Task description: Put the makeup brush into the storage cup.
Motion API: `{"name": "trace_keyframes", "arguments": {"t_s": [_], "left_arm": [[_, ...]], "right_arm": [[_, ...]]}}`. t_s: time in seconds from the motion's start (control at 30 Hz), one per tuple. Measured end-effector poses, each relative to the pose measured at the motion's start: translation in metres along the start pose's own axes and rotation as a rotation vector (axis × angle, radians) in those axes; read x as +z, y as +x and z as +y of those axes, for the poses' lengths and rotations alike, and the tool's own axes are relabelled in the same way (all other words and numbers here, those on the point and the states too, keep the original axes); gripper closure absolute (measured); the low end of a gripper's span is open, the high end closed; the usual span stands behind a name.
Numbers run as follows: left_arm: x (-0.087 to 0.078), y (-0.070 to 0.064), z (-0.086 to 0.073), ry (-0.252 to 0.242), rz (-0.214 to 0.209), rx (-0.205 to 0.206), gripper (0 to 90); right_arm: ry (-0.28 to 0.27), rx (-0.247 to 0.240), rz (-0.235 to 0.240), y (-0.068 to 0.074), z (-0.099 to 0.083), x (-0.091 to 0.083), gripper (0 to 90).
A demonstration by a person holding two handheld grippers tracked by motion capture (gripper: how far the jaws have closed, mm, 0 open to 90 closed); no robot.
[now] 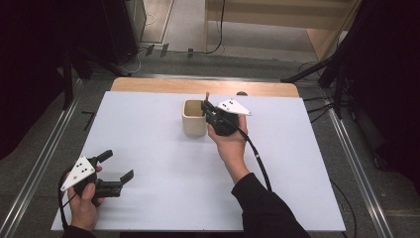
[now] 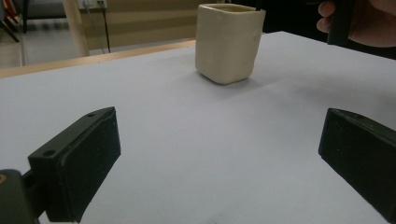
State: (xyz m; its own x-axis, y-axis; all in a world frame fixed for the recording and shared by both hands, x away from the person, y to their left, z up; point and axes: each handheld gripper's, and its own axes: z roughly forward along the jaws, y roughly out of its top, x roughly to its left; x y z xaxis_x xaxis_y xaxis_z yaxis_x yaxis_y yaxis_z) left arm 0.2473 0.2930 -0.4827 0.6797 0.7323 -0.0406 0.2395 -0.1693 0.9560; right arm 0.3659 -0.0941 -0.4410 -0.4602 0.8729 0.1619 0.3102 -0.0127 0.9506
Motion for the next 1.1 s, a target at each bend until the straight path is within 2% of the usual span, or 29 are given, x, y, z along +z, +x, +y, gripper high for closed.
{"name": "trace_keyframes", "arguments": {"t_s": [0.13, 0.3, 0.5, 0.67, 0.8, 0.87, 1.03, 1.1], "left_arm": [[0.0, 0.0, 0.0, 0.001, 0.002, 0.001, 0.0], [0.0, 0.0, 0.0, 0.001, 0.003, 0.001, 0.0], [-0.001, 0.0, 0.0, 0.003, 0.005, 0.0, 0.0], [-0.001, 0.0, 0.0, 0.001, 0.005, -0.001, 0.0], [0.0, 0.0, 0.0, 0.001, 0.004, 0.001, 0.0], [0.0, -0.001, 0.0, 0.004, 0.004, 0.0, 0.0], [0.0, -0.001, 0.001, 0.005, 0.005, 0.004, 0.0], [0.0, -0.001, 0.0, 0.005, 0.005, 0.003, 0.0]], "right_arm": [[0.02, 0.005, 0.003, -0.001, -0.006, 0.001, 84.5], [0.034, -0.011, 0.006, 0.0, -0.011, 0.004, 82.5], [0.017, 0.004, -0.011, 0.001, -0.01, 0.002, 55.5], [0.005, 0.012, 0.005, -0.001, -0.008, -0.007, 40.8], [-0.013, -0.003, -0.004, -0.005, -0.01, -0.017, 35.5], [-0.019, -0.013, -0.003, -0.007, -0.011, -0.021, 36.8], [-0.026, 0.016, -0.002, -0.014, -0.015, -0.033, 32.9], [-0.019, -0.012, 0.009, -0.017, -0.018, -0.038, 27.5]]}}
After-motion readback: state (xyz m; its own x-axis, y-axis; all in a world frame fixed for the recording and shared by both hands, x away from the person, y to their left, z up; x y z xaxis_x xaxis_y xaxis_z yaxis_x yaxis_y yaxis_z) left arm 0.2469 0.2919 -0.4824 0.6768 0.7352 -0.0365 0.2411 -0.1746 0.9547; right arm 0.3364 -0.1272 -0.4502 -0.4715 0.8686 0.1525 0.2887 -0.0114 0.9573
